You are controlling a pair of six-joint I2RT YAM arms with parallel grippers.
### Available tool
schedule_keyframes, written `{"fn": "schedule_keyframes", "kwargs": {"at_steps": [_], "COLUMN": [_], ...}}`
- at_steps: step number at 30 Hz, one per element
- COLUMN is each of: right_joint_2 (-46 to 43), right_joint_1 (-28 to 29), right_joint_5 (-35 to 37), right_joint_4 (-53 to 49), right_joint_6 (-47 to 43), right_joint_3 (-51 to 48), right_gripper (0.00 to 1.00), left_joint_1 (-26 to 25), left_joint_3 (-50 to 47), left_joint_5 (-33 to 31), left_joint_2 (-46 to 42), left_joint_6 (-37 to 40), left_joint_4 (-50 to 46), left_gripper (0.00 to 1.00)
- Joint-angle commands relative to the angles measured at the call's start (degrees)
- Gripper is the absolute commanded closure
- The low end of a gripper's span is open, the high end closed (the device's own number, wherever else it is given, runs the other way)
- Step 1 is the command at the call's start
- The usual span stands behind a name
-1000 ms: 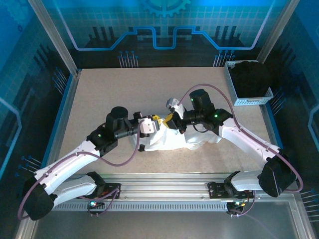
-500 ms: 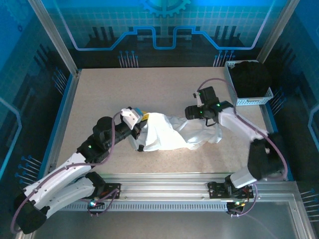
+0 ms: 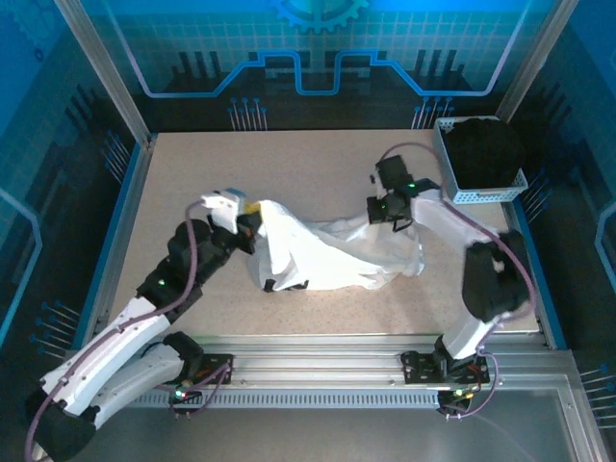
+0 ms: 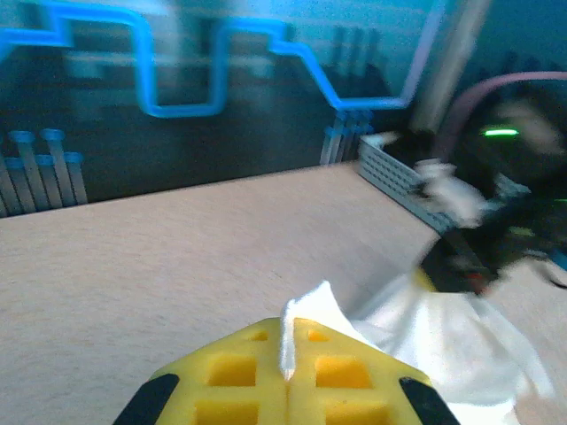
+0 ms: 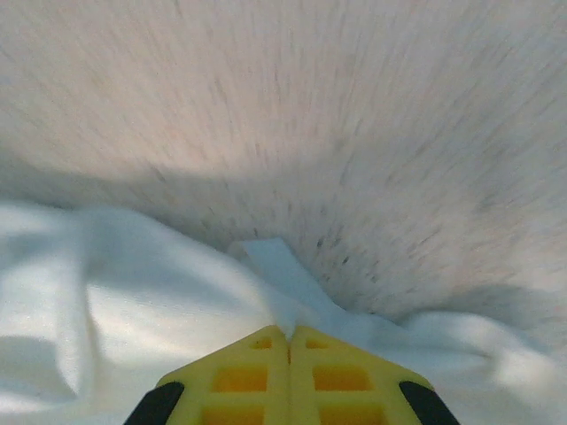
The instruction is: Fold the inside-out t-shirt
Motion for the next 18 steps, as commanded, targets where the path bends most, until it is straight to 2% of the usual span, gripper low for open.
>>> {"fn": "schedule_keyframes", "kwargs": {"at_steps": [1, 4, 7, 12, 18], "right_joint_2": [-13.62, -19.88, -23.19, -25.93, -26.34], "right_joint_1": [-3.99, -6.6, -9.02, -9.45, -7.38], "right_joint_5": [-1.22, -1.49, -1.6, -3.84, -6.81], "right_joint_4": [3.93, 4.02, 1.34, -1.28, 0.29], "right_joint_6": [-0.04, -0.12, -0.83, -1.69, -0.64], "right_joint_3": [3.03, 5.42, 9.13, 12.77, 8.7], "right_gripper": [1.0, 1.0, 1.0, 1.0, 1.0], "left_joint_1": [8.07, 13.17, 15.81, 16.77, 18.09], "left_joint_3": [8.86, 16.46, 23.86, 30.62, 31.34], "left_joint_5": [3.41, 6.89, 7.46, 8.16, 7.47], "left_joint_2": [-0.9, 0.23, 2.13, 4.57, 5.81], "left_joint_6": [-11.81, -11.11, -9.61, -7.46, -5.8], "left_joint_4": [-1.72, -2.89, -3.44, -3.18, -5.68], "left_gripper": [1.0, 1.0, 1.0, 1.0, 1.0]}}
